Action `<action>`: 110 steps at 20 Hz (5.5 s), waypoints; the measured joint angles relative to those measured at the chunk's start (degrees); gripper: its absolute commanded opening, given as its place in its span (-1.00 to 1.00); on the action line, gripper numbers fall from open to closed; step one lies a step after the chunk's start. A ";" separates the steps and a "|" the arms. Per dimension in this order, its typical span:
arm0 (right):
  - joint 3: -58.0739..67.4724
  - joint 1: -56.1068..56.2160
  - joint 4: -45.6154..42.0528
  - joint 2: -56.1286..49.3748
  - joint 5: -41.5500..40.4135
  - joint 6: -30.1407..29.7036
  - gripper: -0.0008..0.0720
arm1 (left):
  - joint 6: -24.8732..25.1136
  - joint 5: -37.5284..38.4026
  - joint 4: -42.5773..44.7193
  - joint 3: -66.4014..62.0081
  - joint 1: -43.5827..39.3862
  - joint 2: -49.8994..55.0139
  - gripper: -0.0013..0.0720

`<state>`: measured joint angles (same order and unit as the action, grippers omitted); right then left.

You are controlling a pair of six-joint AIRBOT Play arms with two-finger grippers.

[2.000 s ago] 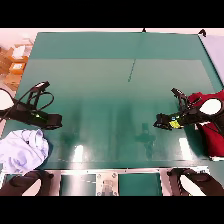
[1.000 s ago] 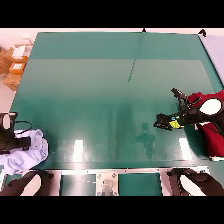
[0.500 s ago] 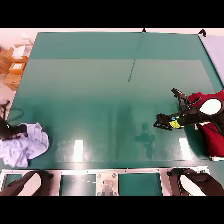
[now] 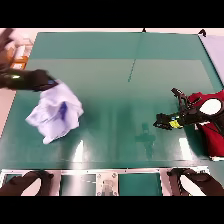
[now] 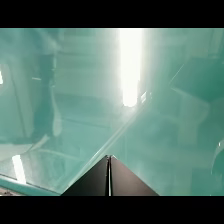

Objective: Fold the shirts.

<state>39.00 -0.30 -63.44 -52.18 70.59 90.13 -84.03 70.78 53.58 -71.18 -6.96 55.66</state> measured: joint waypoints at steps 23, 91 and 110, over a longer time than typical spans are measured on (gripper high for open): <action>-7.82 7.17 4.85 -6.45 -12.28 -0.79 0.52 | 1.64 14.67 12.37 -2.95 7.72 23.93 0.97; 71.43 -20.68 9.16 0.13 -3.21 -5.35 -0.92 | 21.46 -4.68 14.08 -43.98 0.31 -2.78 -0.91; 35.95 -12.52 13.81 -41.24 -27.06 -12.72 0.20 | 20.63 -5.40 4.31 -42.71 2.47 54.49 0.58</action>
<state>74.96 -12.82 -49.63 -93.43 43.53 77.41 -63.40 65.39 57.89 -113.89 -4.49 110.15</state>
